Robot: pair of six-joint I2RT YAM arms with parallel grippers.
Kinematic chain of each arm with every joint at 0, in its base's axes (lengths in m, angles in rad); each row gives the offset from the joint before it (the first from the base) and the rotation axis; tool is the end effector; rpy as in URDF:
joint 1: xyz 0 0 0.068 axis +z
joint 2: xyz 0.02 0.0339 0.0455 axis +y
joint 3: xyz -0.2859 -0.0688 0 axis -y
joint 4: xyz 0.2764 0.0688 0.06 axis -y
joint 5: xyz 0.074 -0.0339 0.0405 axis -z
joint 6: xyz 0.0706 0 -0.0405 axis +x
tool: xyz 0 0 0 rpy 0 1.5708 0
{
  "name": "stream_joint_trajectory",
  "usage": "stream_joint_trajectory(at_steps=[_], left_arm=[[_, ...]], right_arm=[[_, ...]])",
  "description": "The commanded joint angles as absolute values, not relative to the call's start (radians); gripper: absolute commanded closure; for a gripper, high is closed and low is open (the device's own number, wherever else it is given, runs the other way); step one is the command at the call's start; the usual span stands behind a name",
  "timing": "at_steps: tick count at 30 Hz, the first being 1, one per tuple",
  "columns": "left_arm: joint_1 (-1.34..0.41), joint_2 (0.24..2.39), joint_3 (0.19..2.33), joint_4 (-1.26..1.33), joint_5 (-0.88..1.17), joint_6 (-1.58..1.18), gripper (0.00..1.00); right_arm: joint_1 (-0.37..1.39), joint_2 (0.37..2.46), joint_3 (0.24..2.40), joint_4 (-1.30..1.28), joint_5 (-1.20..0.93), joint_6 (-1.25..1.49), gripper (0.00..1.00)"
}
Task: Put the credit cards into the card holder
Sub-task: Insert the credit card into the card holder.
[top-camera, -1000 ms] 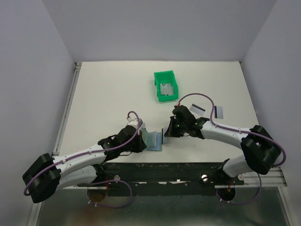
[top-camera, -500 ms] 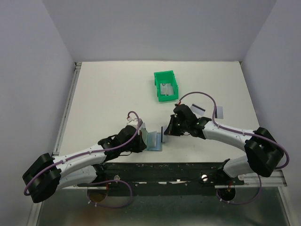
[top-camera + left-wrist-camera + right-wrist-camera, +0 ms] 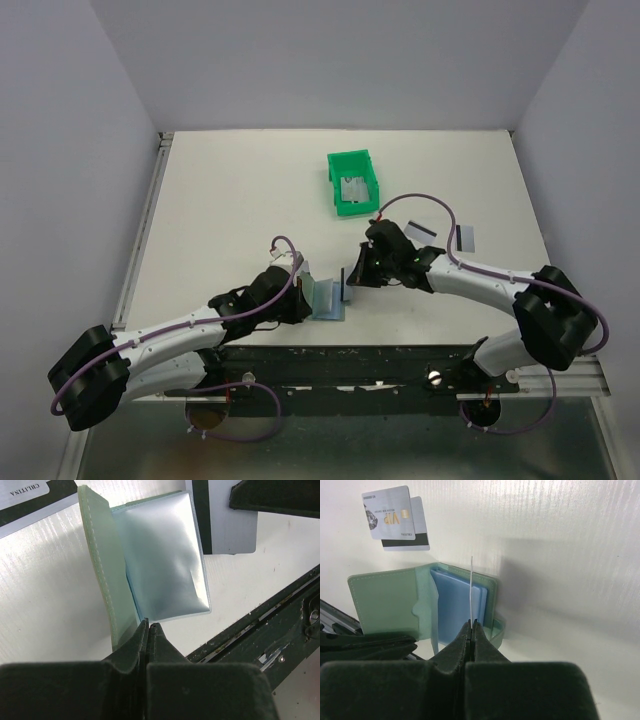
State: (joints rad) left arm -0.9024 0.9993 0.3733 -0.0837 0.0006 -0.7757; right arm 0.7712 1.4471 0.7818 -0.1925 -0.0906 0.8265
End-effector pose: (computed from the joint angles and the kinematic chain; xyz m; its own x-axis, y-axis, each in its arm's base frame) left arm 0.1451 -0.1838 0.1464 -0.8380 -0.0686 -0.5413 0.2777 0.8003 -0.5314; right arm 0.2348 0.2371 0.1646 -0.9093 0.1378 -0.3928 -0.1000 0.8436 0.5275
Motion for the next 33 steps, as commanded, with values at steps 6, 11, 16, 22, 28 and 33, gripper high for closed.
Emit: stream_joint_trajectory(at_steps=[6,11,16,22,28,33], left_arm=[[-0.896,1.006,0.370,-0.063,-0.002,-0.778,1.00],[-0.896,1.009,0.370,-0.064,-0.002,-0.779,1.00],[-0.897,1.006,0.368,-0.063,0.000,-0.779,1.00],[-0.896,1.005,0.364,-0.063,-0.002,-0.779,1.00],[-0.896,1.012,0.365,-0.057,-0.002,-0.778,1.00],[-0.896,1.015,0.368,-0.057,0.000,-0.775,1.00]], right_arm=[[0.776,1.479,0.810,-0.192,-0.071,0.831,1.00],[0.778,1.488,0.813,-0.183,-0.077,0.831,1.00],[0.776,1.506,0.815,-0.169,-0.090,0.839,1.00],[0.776,1.520,0.815,-0.153,-0.101,0.847,0.99],[0.776,1.526,0.804,-0.112,-0.129,0.859,1.00],[0.776,1.543,0.804,-0.086,-0.156,0.871,1.00]])
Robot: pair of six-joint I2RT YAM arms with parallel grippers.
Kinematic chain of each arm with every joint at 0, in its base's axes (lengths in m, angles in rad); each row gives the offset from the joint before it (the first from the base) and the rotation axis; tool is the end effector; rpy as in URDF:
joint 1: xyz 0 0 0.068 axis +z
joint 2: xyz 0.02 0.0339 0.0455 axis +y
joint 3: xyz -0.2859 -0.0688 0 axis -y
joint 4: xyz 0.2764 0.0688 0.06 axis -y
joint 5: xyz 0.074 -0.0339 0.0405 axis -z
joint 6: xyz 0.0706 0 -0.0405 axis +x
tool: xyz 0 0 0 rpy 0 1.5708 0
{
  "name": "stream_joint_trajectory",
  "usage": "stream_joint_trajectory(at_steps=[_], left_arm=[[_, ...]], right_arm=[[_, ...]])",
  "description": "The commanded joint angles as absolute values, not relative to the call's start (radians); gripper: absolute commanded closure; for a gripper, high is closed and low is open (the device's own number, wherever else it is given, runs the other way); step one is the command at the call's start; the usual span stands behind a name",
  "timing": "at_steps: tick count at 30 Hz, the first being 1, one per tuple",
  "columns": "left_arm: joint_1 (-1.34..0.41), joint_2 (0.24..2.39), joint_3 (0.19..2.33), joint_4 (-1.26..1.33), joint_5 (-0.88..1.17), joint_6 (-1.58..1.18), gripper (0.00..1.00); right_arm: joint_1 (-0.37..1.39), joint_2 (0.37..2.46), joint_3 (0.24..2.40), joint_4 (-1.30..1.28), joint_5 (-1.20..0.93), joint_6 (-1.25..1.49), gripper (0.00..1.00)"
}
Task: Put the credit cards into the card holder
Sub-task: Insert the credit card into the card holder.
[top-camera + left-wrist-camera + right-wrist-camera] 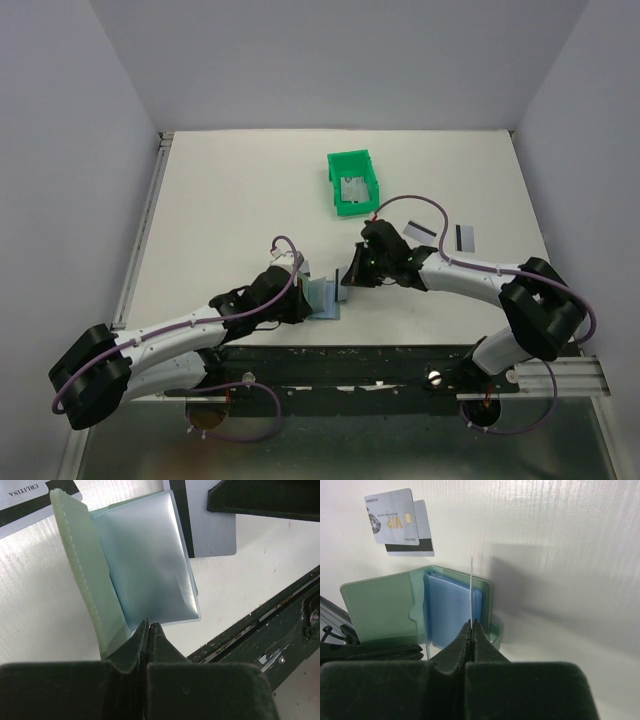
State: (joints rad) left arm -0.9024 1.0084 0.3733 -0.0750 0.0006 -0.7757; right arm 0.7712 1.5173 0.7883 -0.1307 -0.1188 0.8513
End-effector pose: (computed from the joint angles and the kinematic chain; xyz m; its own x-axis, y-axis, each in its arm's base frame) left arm 0.1458 -0.1847 0.1454 -0.8382 -0.0684 -0.5411 0.2776 0.8004 -0.5313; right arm 0.2415 0.2464 0.1504 -0.9203 0.1470 -0.3626 -0.0840 0.8309 0.5501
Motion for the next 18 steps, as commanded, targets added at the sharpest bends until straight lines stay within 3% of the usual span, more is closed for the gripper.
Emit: stream_joint_trajectory(at_steps=[1,18], left_arm=[[-0.896,1.015,0.368,-0.057,-0.002,-0.775,1.00],[-0.896,1.035,0.373,-0.045,0.026,-0.773,1.00]], right_arm=[[0.776,1.546,0.804,-0.080,-0.160,0.871,1.00],[0.776,1.568,0.790,-0.011,-0.224,0.907,0.99]])
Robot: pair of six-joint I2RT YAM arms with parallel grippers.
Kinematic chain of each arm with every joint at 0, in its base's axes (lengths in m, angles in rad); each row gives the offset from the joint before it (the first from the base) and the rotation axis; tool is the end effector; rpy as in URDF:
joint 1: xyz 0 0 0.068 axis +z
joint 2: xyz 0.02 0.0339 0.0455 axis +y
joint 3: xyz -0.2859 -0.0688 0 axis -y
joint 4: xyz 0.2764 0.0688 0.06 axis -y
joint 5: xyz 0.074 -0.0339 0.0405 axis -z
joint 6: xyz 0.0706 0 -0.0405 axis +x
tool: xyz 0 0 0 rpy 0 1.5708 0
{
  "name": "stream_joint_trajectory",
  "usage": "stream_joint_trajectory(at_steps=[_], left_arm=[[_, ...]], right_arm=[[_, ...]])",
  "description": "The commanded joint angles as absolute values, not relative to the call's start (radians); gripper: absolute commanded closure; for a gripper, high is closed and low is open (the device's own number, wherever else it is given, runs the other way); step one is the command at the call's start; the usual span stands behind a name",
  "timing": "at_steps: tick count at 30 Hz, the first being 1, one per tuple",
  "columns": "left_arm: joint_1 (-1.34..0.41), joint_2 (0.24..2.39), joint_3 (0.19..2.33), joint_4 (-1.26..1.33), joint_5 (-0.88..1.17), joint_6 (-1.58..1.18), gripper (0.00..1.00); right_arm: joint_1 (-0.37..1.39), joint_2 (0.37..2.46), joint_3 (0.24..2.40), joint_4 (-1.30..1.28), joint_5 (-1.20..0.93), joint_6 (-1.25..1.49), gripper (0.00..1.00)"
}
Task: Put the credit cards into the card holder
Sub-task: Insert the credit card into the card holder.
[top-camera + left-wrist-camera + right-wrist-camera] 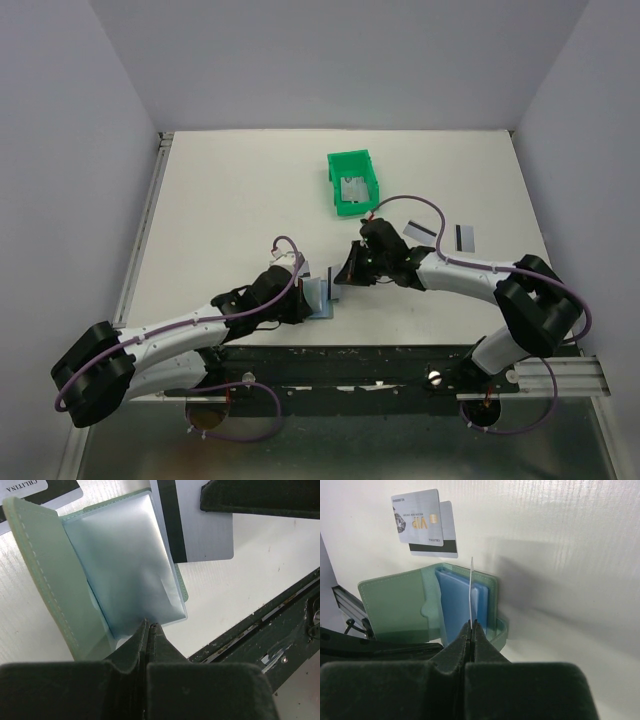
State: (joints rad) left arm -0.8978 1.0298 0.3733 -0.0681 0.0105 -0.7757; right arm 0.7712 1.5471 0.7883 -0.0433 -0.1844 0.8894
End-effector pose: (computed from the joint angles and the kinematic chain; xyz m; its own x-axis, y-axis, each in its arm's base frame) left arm 0.1469 -0.1855 0.1416 -0.8459 -0.0621 -0.5297 0.2724 0.8035 -0.5293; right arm 0.2454 0.2566 0.1496 -0.9278 0.1629 -0.3355 -0.0888 0.7772 0.6230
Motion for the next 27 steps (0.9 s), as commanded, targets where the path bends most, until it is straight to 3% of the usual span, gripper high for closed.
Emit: stream_joint_trajectory(at_steps=[1,18,27], left_arm=[[-0.894,1.035,0.373,-0.044,0.028,-0.772,1.00],[-0.894,1.016,0.368,-0.054,0.028,-0.776,1.00],[-0.893,0.905,0.410,-0.161,-0.023,-0.764,1.00]], right_arm=[[0.776,1.568,0.790,0.020,-0.224,0.910,1.00],[0.776,1.582,0.775,0.094,-0.284,0.939,1.00],[0.776,1.624,0.778,0.199,-0.379,0.951,0.99]])
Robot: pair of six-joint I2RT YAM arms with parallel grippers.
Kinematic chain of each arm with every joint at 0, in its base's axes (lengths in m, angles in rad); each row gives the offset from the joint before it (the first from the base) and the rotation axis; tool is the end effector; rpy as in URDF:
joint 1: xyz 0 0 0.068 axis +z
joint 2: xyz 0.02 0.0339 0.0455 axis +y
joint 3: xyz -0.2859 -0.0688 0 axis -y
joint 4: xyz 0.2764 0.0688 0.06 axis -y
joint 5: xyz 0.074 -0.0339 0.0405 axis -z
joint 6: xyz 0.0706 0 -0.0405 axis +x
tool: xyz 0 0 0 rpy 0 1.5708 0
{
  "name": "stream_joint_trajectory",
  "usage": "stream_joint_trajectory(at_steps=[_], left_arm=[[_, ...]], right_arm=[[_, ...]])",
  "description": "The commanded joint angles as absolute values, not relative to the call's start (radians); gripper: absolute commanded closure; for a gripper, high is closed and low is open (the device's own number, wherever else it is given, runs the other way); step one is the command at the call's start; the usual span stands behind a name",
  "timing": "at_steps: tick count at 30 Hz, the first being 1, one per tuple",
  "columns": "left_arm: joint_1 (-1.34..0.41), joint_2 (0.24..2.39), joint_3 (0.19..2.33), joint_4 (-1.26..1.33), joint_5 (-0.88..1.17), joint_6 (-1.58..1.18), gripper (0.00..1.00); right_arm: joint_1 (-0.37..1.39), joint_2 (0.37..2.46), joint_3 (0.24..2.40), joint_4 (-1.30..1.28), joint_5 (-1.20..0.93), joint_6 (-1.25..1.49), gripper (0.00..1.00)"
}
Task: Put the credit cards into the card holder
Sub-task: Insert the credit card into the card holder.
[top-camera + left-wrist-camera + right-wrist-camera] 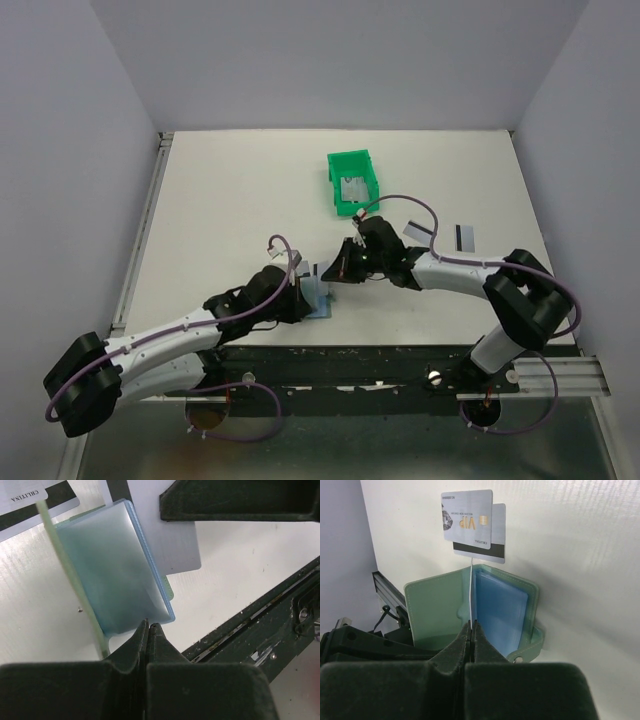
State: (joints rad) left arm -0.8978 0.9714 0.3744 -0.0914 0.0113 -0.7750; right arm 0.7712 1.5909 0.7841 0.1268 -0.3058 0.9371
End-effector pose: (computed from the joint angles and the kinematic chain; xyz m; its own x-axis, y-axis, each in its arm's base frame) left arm 0.1444 -0.1825 0.1519 -0.8338 -0.0764 -0.5467 0.2854 0.7880 -0.5455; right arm 0.2506 0.2733 0.1524 -0.9379 0.1600 -0.3079 -0.1296 0.6615 0.7387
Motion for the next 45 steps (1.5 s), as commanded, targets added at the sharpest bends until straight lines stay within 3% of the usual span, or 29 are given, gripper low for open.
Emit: stream_joint_trajectory(at_steps=[1,12,33,45], left_arm=[[-0.894,0.888,0.414,-0.178,-0.032,-0.764,1.00],[-0.888,0.738,0.402,-0.226,-0.071,-0.770,1.00],[-0.887,0.972,0.531,-0.107,-0.002,-0.686,1.00],[-0.868,0.939,0.344,-0.123,-0.044,-0.810,1.00]], right_arm=[[0.776,1.632,0.779,0.210,-0.388,0.954,1.00],[0.778,1.677,0.807,0.276,-0.454,0.980,1.00],[0.778,1.736,0.813,0.353,-0.508,1.017,1.00],[0.778,1.741,0.805,0.350,-0.503,1.012,1.00]])
